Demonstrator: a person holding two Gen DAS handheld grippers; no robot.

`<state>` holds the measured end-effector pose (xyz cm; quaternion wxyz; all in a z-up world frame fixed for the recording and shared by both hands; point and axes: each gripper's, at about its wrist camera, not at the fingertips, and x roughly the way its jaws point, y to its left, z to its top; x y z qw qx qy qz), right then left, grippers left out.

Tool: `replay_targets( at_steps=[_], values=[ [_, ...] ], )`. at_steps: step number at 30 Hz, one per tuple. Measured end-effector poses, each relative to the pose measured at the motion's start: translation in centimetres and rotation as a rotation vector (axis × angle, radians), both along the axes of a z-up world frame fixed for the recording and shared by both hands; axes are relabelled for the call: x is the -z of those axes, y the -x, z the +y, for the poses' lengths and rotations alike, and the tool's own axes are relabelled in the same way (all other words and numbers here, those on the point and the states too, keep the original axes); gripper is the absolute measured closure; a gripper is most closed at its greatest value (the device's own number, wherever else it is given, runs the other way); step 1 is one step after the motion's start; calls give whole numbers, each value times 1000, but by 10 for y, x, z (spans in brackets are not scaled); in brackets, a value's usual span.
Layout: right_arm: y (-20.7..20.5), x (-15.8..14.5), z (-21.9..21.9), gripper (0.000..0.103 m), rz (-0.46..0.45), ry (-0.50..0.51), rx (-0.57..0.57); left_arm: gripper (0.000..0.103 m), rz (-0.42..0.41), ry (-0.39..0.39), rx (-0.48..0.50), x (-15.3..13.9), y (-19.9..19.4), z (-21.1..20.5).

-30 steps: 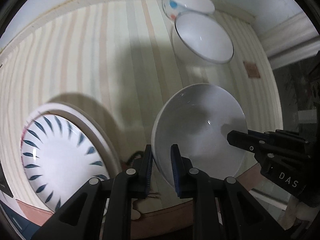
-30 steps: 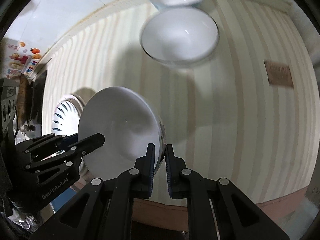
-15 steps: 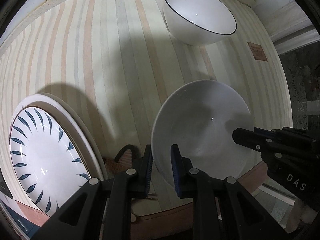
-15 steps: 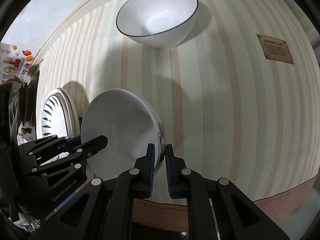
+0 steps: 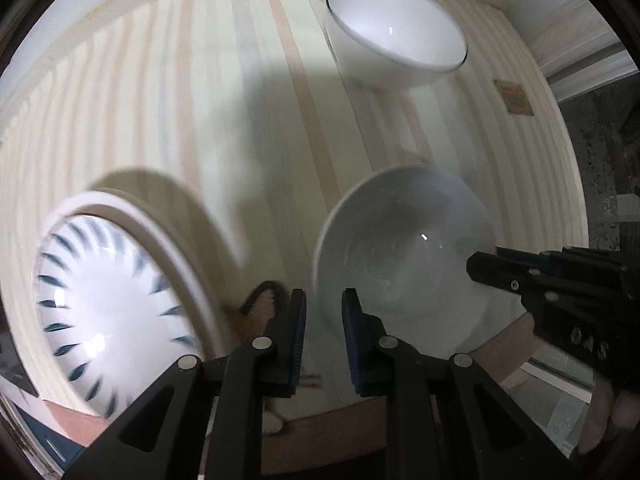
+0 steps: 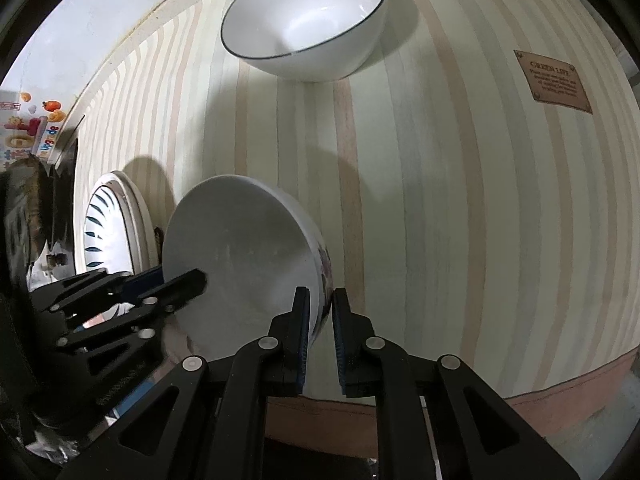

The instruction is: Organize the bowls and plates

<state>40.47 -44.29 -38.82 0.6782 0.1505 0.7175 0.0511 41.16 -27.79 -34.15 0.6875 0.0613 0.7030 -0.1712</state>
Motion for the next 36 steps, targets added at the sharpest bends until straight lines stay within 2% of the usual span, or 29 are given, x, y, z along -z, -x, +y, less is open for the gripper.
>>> replay_targets(
  at_steps=[3, 4, 5, 7, 8, 9, 11, 13, 18, 21, 22, 23, 24, 27, 32, 36],
  values=[
    [-1, -20, -16, 88, -23, -30, 17, 83, -69, 27, -12, -38, -9, 7],
    [-2, -27, -21, 84, -36, -34, 26, 79, -87, 45, -26, -48, -16, 9],
    [-5, -34, -27, 80, -51, -41, 40, 71, -98, 61, -46, -55, -25, 11],
    [-14, -50, -43, 57, -94, -58, 80, 61, -106, 81, -84, -59, -49, 12],
    [-23, -56, -51, 53, -118, -62, 97, 58, -111, 89, -98, -59, -61, 10],
    [-30, -59, -56, 50, -138, -64, 114, 58, -117, 93, -116, -56, -76, 7],
    [-51, -58, -71, 50, -166, -66, 152, 58, -103, 113, -131, -45, -98, 3],
    [-70, -51, -83, 50, -172, -69, 185, 58, -81, 126, -138, -30, -125, -11],
    [-107, -21, -93, 50, -150, -110, 245, 58, -32, 117, -109, 5, -159, -43],
    [-119, -3, -89, 52, -123, -115, 242, 59, -21, 100, -81, 20, -166, -53],
    [-120, 0, -89, 59, -118, -113, 242, 60, -19, 96, -78, 23, -165, -55],
    [-122, 5, -86, 65, -111, -112, 237, 70, -16, 94, -77, 27, -167, -52],
    [-124, 9, -85, 79, -103, -111, 234, 80, -9, 94, -76, 31, -167, -53],
    [-129, 17, -84, 88, -105, -128, 240, 91, 5, 104, -77, 40, -166, -56],
    [-132, 16, -76, 89, -120, -86, 220, 91, -24, 95, -77, 38, -157, -59],
    [-127, 6, -71, 90, -133, -75, 206, 91, -55, 101, -63, 22, -147, -57]
  ],
)
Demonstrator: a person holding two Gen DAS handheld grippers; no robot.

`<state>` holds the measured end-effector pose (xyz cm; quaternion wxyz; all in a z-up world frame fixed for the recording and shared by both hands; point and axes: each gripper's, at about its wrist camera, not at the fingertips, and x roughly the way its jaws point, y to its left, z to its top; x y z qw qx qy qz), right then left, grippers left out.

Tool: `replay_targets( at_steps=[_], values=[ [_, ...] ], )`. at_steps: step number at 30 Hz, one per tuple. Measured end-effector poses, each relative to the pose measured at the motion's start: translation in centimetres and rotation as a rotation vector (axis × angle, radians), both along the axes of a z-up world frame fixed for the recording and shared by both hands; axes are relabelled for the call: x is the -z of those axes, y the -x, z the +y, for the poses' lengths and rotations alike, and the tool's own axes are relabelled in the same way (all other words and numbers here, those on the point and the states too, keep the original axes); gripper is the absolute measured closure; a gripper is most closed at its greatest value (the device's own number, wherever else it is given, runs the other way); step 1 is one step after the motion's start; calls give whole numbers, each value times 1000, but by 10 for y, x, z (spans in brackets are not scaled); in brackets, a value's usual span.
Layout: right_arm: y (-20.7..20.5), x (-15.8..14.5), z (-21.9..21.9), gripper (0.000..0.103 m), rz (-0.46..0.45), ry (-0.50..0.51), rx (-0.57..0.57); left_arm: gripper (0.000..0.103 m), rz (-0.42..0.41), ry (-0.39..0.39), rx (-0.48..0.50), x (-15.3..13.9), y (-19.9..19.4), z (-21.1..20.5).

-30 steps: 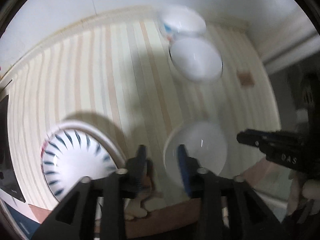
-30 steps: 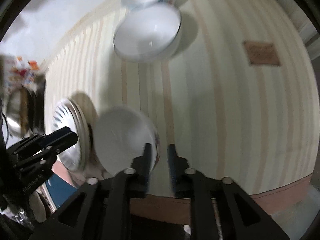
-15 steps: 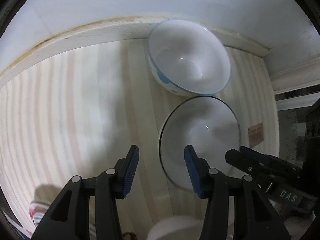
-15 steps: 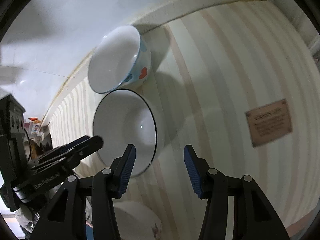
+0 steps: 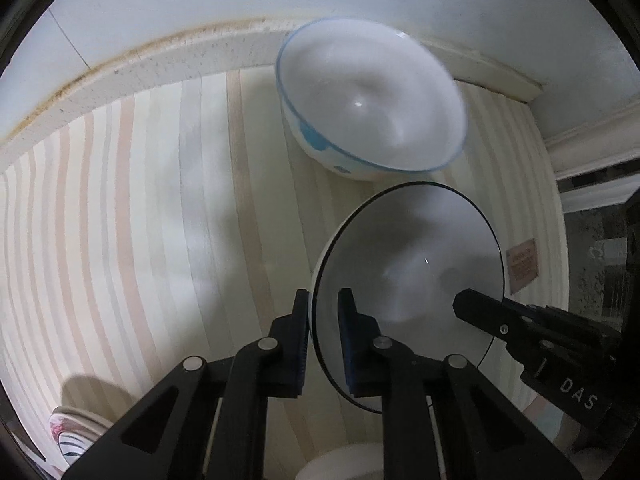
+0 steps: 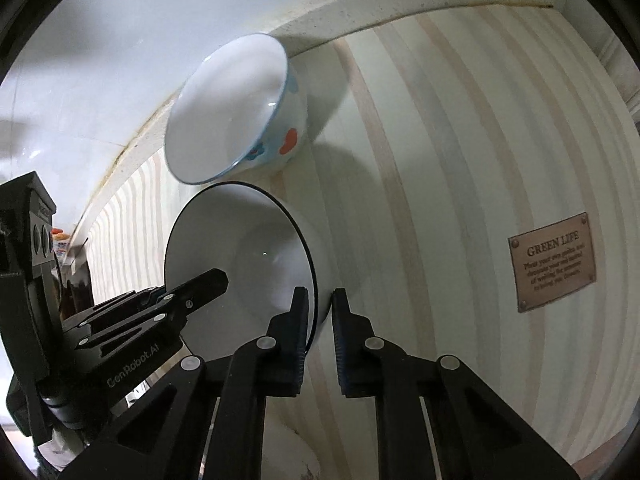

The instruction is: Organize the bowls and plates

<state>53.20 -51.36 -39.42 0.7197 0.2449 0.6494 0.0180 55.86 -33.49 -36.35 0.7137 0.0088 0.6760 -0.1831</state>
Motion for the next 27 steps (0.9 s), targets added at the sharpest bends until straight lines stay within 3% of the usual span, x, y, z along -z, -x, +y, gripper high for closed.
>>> replay_targets(
  at_steps=[10, 15, 20, 27],
  values=[
    [38, -64, 25, 90, -79, 21, -34, 91, -84, 39, 28, -72, 53, 21],
    [81, -86, 33, 90, -96, 11, -52, 91, -80, 44, 39, -87, 92, 36],
    [124, -89, 42, 90, -72, -8, -68, 91, -53, 30, 43, -82, 126, 46],
    [159, -63, 55, 90, -7, -28, -83, 91, 1, 2, 37, -53, 149, 56]
  ],
)
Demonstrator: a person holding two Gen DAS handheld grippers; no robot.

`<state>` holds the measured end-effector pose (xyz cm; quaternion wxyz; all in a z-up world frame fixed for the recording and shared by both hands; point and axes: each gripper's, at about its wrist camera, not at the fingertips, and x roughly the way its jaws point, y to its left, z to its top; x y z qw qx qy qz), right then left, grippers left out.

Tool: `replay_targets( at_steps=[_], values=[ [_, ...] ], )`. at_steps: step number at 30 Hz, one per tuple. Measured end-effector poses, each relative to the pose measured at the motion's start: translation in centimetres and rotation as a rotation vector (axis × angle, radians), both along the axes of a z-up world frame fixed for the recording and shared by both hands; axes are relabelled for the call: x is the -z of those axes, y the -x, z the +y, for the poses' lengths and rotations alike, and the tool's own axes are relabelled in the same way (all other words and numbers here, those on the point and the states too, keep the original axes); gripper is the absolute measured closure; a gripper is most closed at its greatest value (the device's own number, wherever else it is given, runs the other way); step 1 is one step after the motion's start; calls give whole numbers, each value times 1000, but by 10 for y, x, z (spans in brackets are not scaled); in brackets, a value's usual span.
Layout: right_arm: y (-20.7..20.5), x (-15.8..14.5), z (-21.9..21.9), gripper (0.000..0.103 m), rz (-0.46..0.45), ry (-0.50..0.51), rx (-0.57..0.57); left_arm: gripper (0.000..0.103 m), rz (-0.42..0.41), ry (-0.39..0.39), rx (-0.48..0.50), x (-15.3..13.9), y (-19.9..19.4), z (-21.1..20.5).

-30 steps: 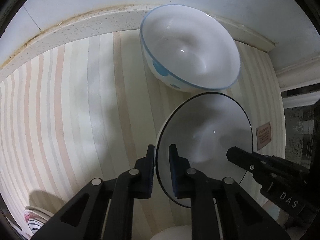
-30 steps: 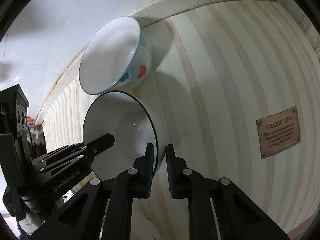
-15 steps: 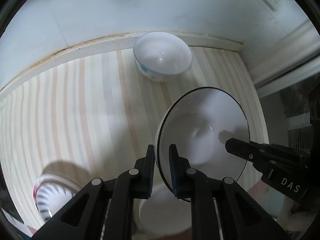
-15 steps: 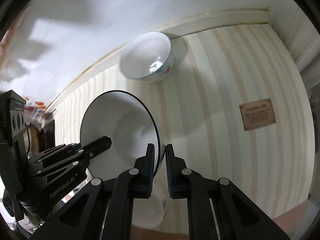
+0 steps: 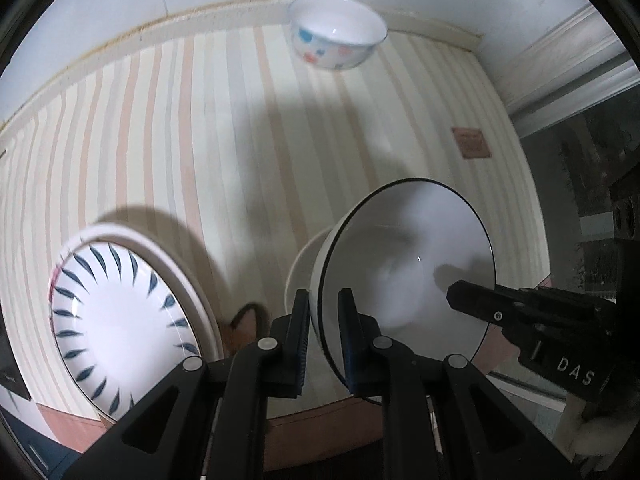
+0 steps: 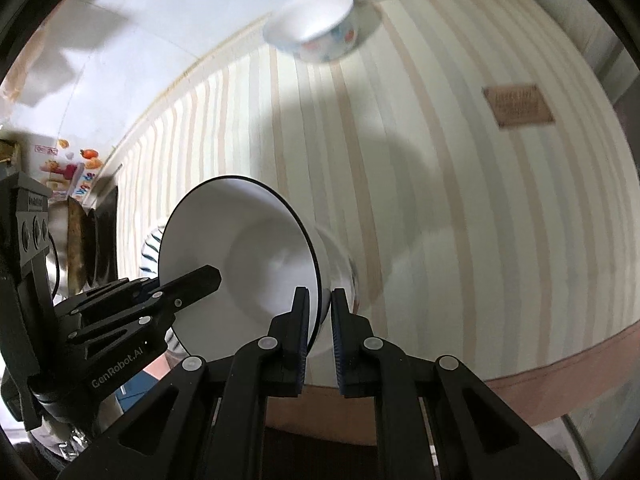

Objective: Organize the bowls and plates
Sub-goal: 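Carry the white bowl with both grippers into the blue-dot bowl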

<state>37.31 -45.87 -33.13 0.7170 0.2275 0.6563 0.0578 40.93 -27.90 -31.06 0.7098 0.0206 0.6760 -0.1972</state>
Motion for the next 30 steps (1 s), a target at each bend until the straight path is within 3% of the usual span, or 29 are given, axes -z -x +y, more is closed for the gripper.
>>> replay_targets(
  at_steps=[8, 30],
  values=[
    [8, 30, 9, 90, 46, 10, -12, 91, 24, -56, 20, 22, 4, -9],
    [-1, 38, 21, 90, 80, 47, -43, 91, -6, -164, 88, 34, 3, -19]
  ],
)
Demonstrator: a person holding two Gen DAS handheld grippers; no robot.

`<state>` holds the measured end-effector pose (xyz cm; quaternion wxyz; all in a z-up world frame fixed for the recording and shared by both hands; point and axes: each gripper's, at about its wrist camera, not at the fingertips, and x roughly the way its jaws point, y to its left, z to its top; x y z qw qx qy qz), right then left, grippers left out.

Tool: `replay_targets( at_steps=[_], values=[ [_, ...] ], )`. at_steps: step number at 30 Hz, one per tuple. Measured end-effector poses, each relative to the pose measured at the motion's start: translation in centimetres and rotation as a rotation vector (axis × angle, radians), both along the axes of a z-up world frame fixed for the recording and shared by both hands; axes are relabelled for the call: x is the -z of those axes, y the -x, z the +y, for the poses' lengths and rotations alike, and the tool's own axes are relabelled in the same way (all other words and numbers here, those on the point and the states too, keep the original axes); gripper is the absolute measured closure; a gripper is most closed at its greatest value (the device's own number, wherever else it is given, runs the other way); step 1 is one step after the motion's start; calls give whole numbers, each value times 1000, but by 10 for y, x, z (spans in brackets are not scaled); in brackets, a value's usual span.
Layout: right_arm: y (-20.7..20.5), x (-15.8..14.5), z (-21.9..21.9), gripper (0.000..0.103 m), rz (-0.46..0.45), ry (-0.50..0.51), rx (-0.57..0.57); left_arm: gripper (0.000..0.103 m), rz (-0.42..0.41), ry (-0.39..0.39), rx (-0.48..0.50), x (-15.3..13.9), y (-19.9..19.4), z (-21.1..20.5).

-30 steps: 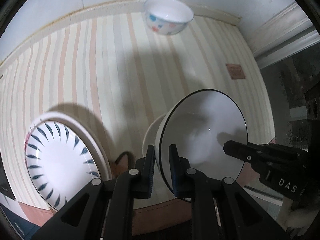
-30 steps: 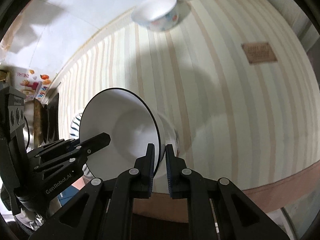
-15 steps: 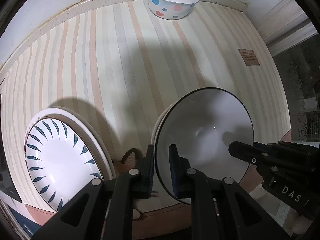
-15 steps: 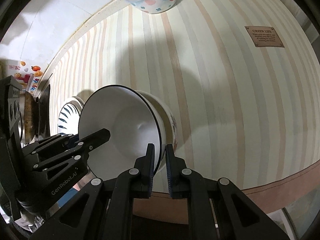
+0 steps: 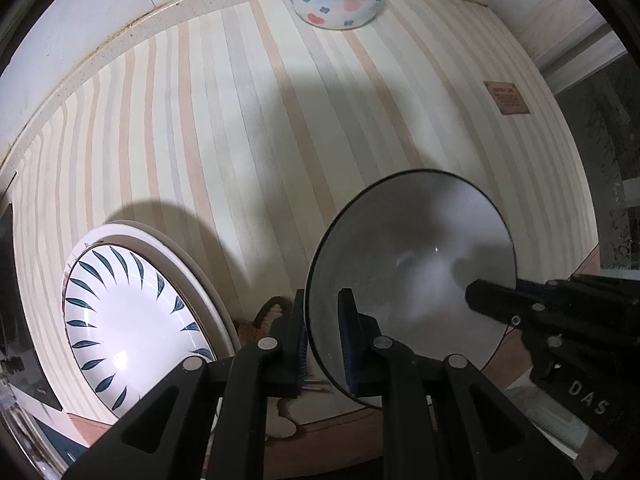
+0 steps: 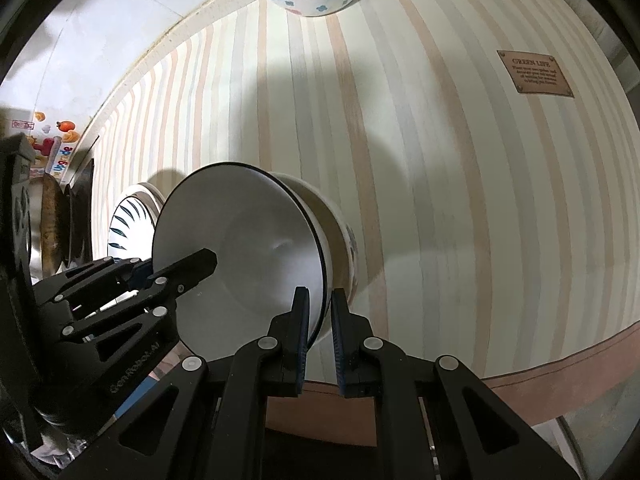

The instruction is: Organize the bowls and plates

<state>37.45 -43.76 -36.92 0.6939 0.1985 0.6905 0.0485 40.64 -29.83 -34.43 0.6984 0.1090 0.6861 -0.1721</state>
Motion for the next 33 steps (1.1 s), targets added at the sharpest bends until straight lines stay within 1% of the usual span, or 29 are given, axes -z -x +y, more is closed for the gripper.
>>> replay_targets(
  at_steps=[4, 9, 13, 16, 18, 20, 21, 22, 23, 24, 25, 28, 29, 31, 33],
  values=[
    [-2, -1, 0, 90, 4, 11, -7, 91, 10, -11, 2, 6, 0, -2],
    [-6, -1, 0, 87, 16, 14, -15, 91, 23, -6, 0, 10, -3, -1],
    [-7, -1, -1, 86, 33, 40, -28, 90, 30, 6, -5, 8, -5, 3],
    [-5, -2, -6, 86, 46, -2, -18, 90, 20, 20, -15, -5, -8, 12],
    [-4, -10, -11, 86, 35, -20, -8, 90, 6, 44, -28, -22, -13, 19],
    [-7, -24, -22, 85, 7, -40, 12, 90, -17, 76, -46, -41, -23, 26],
    [-11, -32, -28, 82, -11, -48, 24, 87, -30, 96, -59, -50, -32, 27],
    [-15, -38, -33, 73, -28, -53, 35, 84, -46, 119, -73, -58, -43, 28],
    [-22, -46, -40, 67, -54, -59, 50, 80, -63, 134, -84, -64, -55, 28],
    [-29, -52, -46, 57, -74, -64, 60, 79, -76, 143, -93, -67, -68, 28],
    [-40, -57, -53, 51, -101, -68, 71, 78, -92, 153, -111, -70, -89, 26],
    [-78, -62, -72, 50, -160, -65, 111, 78, -103, 181, -163, -65, -142, 12],
    [-92, -61, -79, 50, -175, -67, 126, 78, -103, 184, -172, -62, -153, 7],
    [-125, -54, -91, 50, -201, -67, 151, 78, -100, 184, -195, -50, -182, -4],
    [-158, -43, -100, 50, -206, -69, 172, 78, -85, 175, -207, -35, -209, -13]
  ],
)
